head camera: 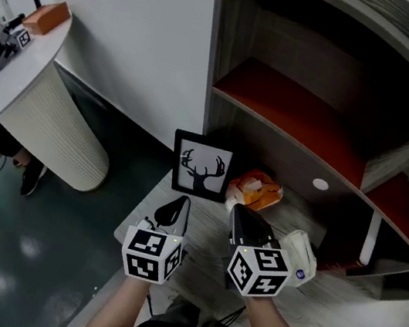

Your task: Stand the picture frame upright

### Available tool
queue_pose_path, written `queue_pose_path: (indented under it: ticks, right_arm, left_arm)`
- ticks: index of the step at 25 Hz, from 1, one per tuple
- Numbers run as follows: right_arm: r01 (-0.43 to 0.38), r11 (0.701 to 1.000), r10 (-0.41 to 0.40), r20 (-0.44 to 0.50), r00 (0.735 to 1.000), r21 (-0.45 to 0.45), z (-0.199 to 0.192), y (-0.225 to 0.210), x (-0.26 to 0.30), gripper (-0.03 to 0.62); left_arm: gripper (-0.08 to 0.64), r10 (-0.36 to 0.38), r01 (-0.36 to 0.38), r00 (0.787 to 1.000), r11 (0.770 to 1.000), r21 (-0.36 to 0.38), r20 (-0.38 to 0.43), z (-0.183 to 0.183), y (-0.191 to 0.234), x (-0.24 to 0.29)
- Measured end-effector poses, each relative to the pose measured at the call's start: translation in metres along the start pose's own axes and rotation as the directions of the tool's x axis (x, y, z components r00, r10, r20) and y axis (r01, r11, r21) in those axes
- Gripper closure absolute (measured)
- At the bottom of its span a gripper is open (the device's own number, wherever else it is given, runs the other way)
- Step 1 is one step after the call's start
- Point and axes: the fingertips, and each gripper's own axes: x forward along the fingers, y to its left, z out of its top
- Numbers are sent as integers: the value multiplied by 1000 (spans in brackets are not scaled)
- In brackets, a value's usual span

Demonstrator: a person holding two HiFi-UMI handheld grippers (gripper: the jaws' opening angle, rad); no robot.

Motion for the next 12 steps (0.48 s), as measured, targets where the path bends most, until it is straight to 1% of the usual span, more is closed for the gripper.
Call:
queue_pose_path:
  ticks: [3,12]
  right_arm:
    - [-6,1000,6,-2,1000,-7,-1,3,-9,594]
    - [-23,1000,23,-5,1000,-7,-9,12,-37,594]
  left_arm:
    - [560,-13,13,1000,1000,0,-2,-2,-9,-7]
    - [560,-52,52,999,998,30,-8,-7,-40,-28]
